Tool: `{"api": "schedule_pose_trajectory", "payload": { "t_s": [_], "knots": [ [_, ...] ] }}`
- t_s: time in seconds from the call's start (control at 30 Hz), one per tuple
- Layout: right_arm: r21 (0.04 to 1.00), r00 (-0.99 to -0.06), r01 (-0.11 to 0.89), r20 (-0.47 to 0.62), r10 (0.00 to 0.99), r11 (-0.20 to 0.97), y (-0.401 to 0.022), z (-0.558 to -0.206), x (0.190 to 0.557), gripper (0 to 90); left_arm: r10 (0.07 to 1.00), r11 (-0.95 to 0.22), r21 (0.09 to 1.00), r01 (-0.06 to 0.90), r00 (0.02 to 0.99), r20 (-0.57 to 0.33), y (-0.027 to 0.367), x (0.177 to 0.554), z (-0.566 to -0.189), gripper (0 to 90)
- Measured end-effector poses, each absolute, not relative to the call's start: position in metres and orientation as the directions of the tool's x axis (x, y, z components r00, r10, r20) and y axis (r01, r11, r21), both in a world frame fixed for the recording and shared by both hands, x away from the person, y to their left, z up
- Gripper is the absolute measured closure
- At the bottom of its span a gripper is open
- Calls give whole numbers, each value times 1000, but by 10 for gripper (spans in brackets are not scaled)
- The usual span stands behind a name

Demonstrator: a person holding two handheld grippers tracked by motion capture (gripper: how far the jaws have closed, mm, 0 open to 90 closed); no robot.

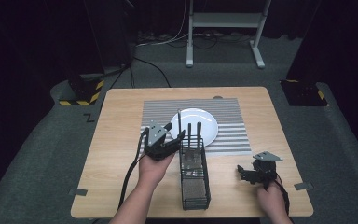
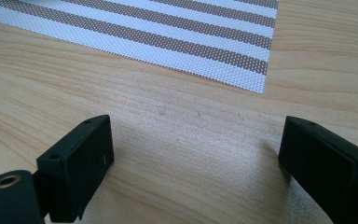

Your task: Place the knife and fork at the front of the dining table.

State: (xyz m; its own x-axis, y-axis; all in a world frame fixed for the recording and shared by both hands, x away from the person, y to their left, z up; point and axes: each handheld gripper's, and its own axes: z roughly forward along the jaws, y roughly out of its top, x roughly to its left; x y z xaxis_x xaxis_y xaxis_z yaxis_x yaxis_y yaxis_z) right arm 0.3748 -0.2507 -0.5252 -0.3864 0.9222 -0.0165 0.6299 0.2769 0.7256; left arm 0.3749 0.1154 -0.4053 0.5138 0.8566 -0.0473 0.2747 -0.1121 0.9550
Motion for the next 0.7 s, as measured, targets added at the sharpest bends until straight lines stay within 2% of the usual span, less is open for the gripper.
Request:
{"api": "schedule_pose_trajectory", "payload": {
  "t_s": [0.47, 0.7],
  "knots": [
    [725, -385, 631, -16, 923, 276, -251, -525, 375, 99, 870, -88, 949, 303, 487, -75, 104, 376, -415, 770],
    [725, -385, 631, -16, 923, 276, -251, -525, 375, 99, 877, -54, 957, 285, 472, -91, 101, 366, -415, 792]
  ]
}}
